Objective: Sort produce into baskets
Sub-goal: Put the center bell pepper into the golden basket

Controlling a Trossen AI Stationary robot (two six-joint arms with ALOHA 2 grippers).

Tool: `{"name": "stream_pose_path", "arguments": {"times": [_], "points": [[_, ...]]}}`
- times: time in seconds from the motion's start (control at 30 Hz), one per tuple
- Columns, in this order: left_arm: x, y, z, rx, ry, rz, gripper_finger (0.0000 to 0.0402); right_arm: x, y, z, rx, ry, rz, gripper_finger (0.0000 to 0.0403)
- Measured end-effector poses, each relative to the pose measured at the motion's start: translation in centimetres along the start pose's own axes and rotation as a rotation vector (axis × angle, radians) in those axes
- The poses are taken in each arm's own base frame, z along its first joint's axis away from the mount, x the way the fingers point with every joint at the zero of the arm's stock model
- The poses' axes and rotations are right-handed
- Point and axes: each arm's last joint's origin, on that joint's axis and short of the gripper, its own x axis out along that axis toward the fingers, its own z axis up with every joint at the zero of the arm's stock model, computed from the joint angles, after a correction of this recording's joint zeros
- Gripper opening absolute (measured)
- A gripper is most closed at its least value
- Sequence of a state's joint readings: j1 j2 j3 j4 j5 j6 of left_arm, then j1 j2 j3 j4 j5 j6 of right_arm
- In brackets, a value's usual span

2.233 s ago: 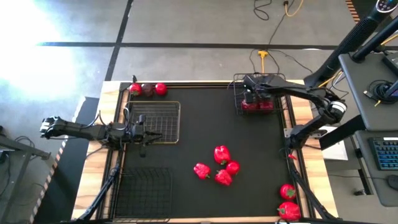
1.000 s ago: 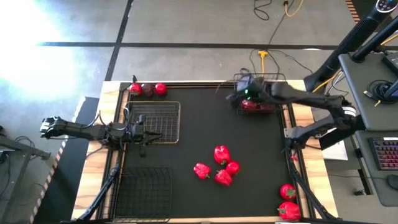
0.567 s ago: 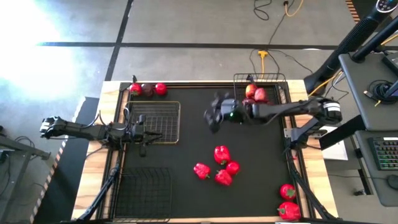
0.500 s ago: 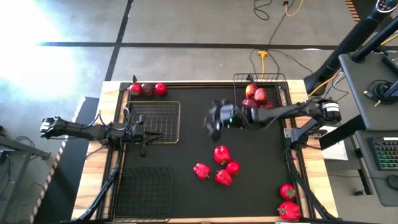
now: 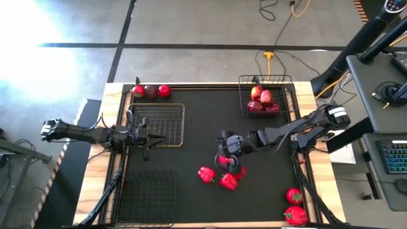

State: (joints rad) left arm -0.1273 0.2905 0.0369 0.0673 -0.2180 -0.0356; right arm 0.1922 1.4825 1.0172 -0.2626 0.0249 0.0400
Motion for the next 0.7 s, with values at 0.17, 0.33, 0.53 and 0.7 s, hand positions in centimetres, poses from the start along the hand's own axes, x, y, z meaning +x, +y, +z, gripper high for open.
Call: {"name": "stream_pose_path", "arguments": {"times": [0.17,0.33,0.53,0.7], "points": [[0.0,0.0,0.0,0.000,0.000,0.000,0.0038,-0.9,-0.1,-0.2,0.097,0.162,-0.022,0.0326],[0.0,0.0,0.0,0.000,0.002,0.000,0.0038,-0.8,0.0,-0.6,0.131,0.196,-0.021,0.0326],[0.0,0.0,0.0,0.001,0.003,0.000,0.0038,-0.3,0.4,-1.9,0.149,0.243,-0.023,0.0326],[0.0,0.0,0.0,0.001,0.003,0.000,0.0038,0.0,0.2,-2.9,0.078,0.266,-0.076,0.0325]]}}
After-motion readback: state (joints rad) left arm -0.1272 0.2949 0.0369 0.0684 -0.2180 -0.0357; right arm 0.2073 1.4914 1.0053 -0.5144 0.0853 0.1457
